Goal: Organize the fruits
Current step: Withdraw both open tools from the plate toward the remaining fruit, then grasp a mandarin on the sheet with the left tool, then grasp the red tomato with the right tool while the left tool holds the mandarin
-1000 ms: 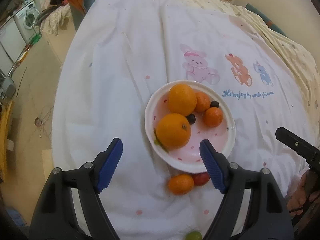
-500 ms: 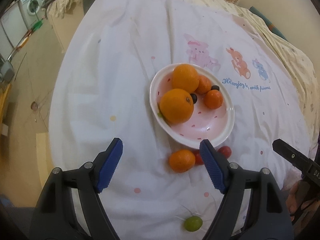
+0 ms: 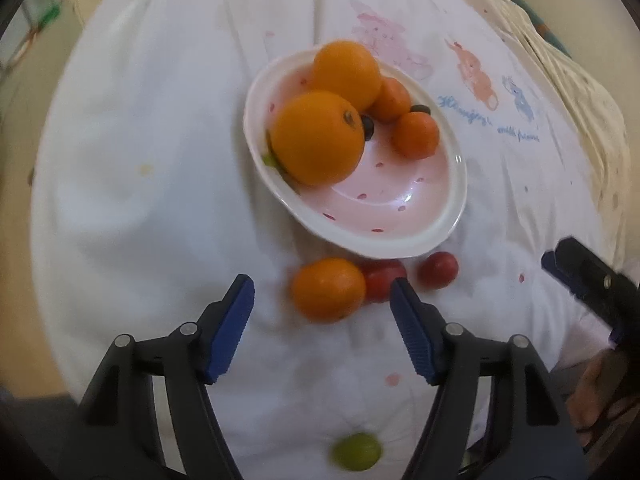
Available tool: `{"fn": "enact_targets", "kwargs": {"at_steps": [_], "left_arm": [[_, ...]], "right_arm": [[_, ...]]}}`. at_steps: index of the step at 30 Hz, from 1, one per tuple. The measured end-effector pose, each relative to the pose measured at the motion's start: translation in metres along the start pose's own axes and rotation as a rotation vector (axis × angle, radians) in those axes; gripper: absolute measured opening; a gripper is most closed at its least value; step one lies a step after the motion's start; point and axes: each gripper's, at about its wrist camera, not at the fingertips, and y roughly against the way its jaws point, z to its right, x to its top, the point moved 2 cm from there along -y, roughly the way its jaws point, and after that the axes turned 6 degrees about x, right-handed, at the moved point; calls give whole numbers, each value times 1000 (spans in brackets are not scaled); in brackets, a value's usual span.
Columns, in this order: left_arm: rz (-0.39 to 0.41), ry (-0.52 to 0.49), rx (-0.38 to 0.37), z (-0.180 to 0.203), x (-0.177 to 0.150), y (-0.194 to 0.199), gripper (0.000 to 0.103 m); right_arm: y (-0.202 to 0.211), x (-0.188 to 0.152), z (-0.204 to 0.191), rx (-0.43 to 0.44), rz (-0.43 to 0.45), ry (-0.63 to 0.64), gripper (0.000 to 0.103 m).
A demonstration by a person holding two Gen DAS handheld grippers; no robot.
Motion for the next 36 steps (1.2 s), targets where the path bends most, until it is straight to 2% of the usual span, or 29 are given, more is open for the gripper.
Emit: {"fn": "enact_targets", "kwargs": {"at_steps": [2,3,4,6,7,11,14,21,24,28,31,33,36], "left_arm": [[-16,8,6,1,1,-8,65],[-33,19,-1,1,2,-12,62],[-52,29,-14,2,2,-16,55],[-76,40,-29,3,1,-22,53],[-78,49,-30,3,1,-24,52],[-81,54,-28,3,-1,-24,39],[-84,55,-42,2,-1,-23,38],[-44,28,19,-3,0,-6,38],[-34,40,5,-7,-1,4,38],[32,4,42,-7,-1,26,38],[72,-20,42,-4,1,41,38],[91,-34,46,-1,2,47,38],[104,-40,47,0,4,53,38]], "right_arm": [[-1,0,1,-10,-3,6,83],[-1,1,1,-14,-2,8,83],[0,1,1,-16,-1,10,83],[0,2,1,-20,1,13,83],[0,2,2,-22,2,13,83],[-3,4,2,-26,-5,14,83],[-5,4,0,-32,-9,28,83],[-10,2,-2,-52,-19,48,83],[-12,0,1,-67,-27,46,83],[-16,-3,2,-92,-39,60,83],[-24,-6,2,-97,-70,72,83],[-31,-8,3,-103,-95,74,81],[-43,-11,-3,-147,-123,142,72]]}}
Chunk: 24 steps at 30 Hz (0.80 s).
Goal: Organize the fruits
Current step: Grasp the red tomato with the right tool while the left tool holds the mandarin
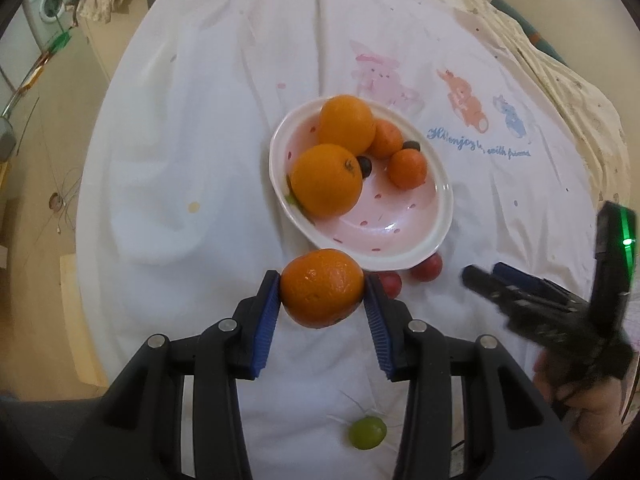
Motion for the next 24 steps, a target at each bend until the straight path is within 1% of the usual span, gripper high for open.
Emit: {"fn": "enact_targets", "kwargs": {"at_steps": [1,5,10,14,17,19,20,22,24], "left_arm": [[-3,2,-3,0,1,0,38],[-17,11,-4,-1,2,-3,38],[-27,27,-7,-4,2,-4,38],[-19,39,5,-7,5,-4,38],[-29,43,3,-7,5,-8,38],[-29,44,11,-7,5,-9,38],[-28,43,14,-7,5,-10,38],[-29,42,18,-7,5,-11,38],[-31,44,23,-8,5,-13,38]], "right_arm": [[-4,0,-4,-13,-11,31,69],[-20,-1,-19,-79,-46,153,64],[-38,-1,-25,-109,-77,207,57],[-45,3,-24,-98,-82,207,56],[-49,5,-27,-87,-83,221,51],[-52,4,-30,-61,-94,230,38],[-52,3,-33,-52,-98,234,35],[-52,2,-35,-63,-95,251,35],[-53,2,-33,-58,-103,241,35]]}}
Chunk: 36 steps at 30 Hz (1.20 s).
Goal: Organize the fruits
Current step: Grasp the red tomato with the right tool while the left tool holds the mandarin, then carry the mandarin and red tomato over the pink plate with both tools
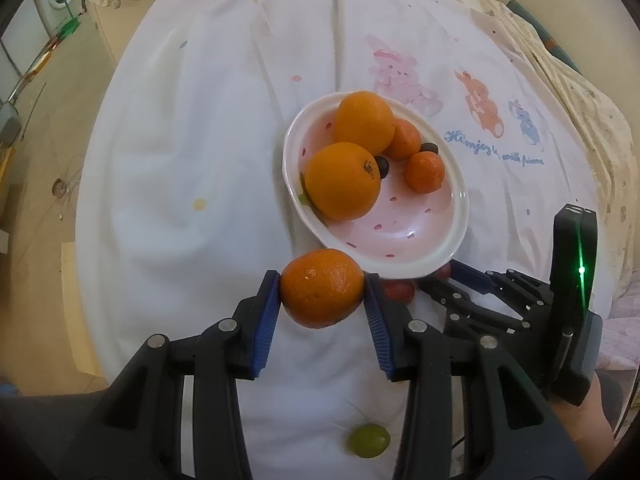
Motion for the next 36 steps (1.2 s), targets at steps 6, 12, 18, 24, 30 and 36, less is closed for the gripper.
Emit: {"fn": "enact_targets", "kwargs": {"at_steps": [6,12,18,24,30,36], "left_arm": [[-1,0,17,-2,-2,-3,38],[13,7,48,-9,-2,-6,38],[28,-3,64,-8,-1,-7,38],[54,-17,85,-7,-2,-5,38],[72,-10,104,-13,-2,-2,38],[85,2,102,-19,-3,1,38]], "right_arm": [[-7,4,0,19,-9,0,33],[1,2,2,43,-4,-22,32],[22,-2,0,65,35,-47,32],[46,-10,8,78,73,-81,32],[73,-17,13,90,132,-108,32],[106,-24,17,108,214,-131,32]]}}
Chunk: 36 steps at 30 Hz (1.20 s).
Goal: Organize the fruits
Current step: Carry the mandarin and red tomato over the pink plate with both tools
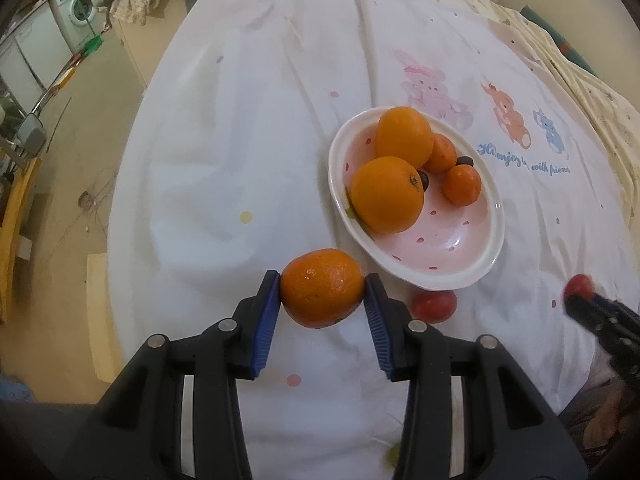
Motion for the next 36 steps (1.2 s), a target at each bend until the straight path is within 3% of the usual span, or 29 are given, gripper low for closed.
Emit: {"fn": "enact_targets", "kwargs": {"at_steps": [14,26,36], "left_arm": [[110,-53,-33,25,25,50,38],[136,-136,-21,55,70,44,38],[112,-199,-57,78,78,8,38]], "right_arm": [[56,40,8,66,205,-26,32],[37,81,21,81,227,-40,33],[10,101,37,108,194,-74,33]]}}
